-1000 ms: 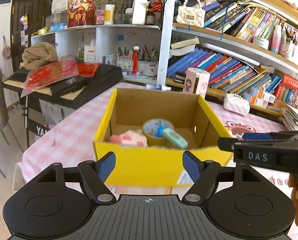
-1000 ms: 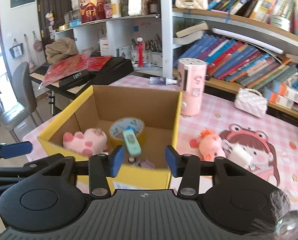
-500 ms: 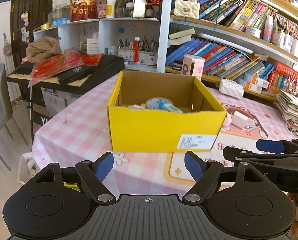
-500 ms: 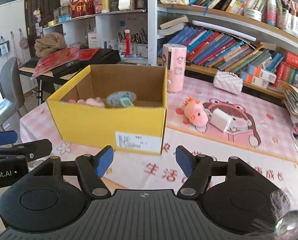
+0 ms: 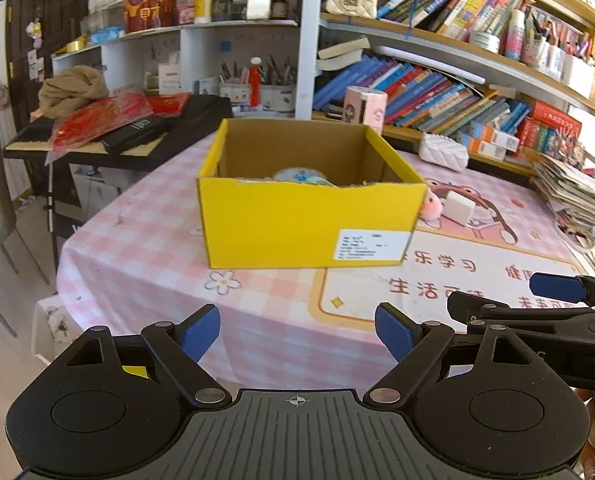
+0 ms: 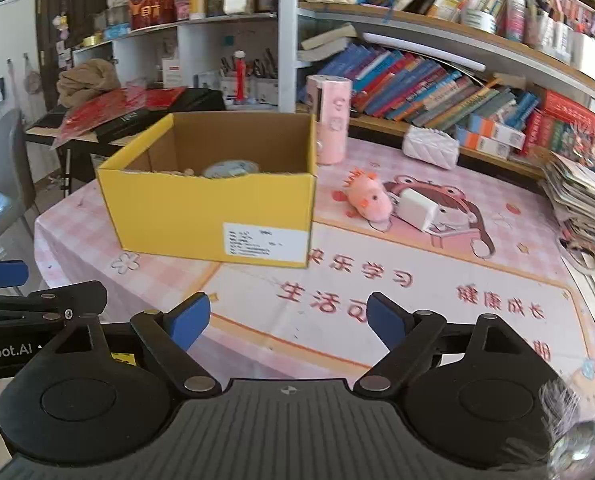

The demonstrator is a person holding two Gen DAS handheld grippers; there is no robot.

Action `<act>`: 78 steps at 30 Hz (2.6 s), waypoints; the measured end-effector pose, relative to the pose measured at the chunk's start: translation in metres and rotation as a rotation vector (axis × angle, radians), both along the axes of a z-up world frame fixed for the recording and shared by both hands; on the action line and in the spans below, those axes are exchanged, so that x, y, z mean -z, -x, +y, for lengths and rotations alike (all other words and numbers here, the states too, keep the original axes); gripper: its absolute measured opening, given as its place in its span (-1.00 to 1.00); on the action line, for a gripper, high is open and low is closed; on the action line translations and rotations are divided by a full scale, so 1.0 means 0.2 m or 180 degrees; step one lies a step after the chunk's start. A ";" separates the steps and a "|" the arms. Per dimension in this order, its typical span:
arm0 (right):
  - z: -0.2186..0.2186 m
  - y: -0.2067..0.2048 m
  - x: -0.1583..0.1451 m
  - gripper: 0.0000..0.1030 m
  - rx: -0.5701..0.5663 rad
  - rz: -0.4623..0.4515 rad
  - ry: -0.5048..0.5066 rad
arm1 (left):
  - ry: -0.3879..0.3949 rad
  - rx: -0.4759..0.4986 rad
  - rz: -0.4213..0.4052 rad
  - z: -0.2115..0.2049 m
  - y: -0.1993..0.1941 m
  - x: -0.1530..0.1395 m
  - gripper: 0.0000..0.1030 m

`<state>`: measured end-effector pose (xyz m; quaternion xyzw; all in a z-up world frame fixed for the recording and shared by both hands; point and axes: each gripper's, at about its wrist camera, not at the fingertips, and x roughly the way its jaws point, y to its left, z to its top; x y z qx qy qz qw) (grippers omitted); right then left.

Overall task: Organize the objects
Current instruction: 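Raise both open grippers out of the yellow box, then move both grippers toward the small pink pig and white charger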

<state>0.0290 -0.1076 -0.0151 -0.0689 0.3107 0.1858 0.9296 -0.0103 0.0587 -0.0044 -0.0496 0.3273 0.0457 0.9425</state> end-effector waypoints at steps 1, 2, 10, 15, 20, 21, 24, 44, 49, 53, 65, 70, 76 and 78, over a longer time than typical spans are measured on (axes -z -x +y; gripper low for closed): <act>-0.02 0.01 0.00 0.70 0.0029 0.0005 -0.0002 | 0.0000 0.0029 0.0003 -0.01 0.00 0.00 0.69; -0.03 0.01 0.00 0.72 0.0062 0.0007 -0.0007 | -0.0003 0.0051 0.0004 -0.03 0.00 0.00 0.69; -0.14 0.03 0.01 0.75 0.0265 0.0007 0.0005 | 0.0001 0.0256 -0.0004 -0.12 -0.02 0.00 0.69; -0.23 0.03 0.01 0.75 0.0467 0.0008 -0.0007 | -0.0027 0.0449 -0.0009 -0.19 -0.06 0.00 0.69; -0.32 0.01 0.02 0.76 0.0679 0.0034 -0.0015 | -0.0033 0.0618 -0.0004 -0.27 -0.11 0.01 0.69; -0.34 0.01 0.02 0.76 0.0714 0.0039 -0.0014 | -0.0032 0.0644 -0.0004 -0.29 -0.12 0.01 0.69; -0.38 -0.01 0.03 0.76 0.0800 0.0057 -0.0004 | -0.0024 0.0713 0.0000 -0.33 -0.15 0.01 0.69; -0.57 -0.22 0.04 0.76 0.1047 0.0133 0.0057 | 0.0014 0.0941 0.0026 -0.54 -0.40 0.03 0.69; -0.61 -0.29 0.05 0.76 0.1023 0.0157 0.0070 | 0.0031 0.0916 0.0047 -0.58 -0.47 0.03 0.69; -0.63 -0.36 0.04 0.76 0.0994 0.0170 0.0057 | 0.0037 0.0877 0.0044 -0.60 -0.52 0.03 0.69; -0.68 -0.60 0.04 0.76 0.0810 0.0210 0.0065 | 0.0085 0.0710 0.0072 -0.67 -0.69 0.05 0.69; -0.70 -0.70 0.04 0.76 0.0745 0.0227 0.0079 | 0.0102 0.0632 0.0085 -0.71 -0.76 0.06 0.69; -0.73 -0.80 0.04 0.76 0.0676 0.0260 0.0041 | 0.0095 0.0550 0.0097 -0.74 -0.82 0.07 0.69; -0.75 -0.83 0.05 0.76 0.0654 0.0277 0.0028 | 0.0090 0.0525 0.0106 -0.76 -0.84 0.07 0.69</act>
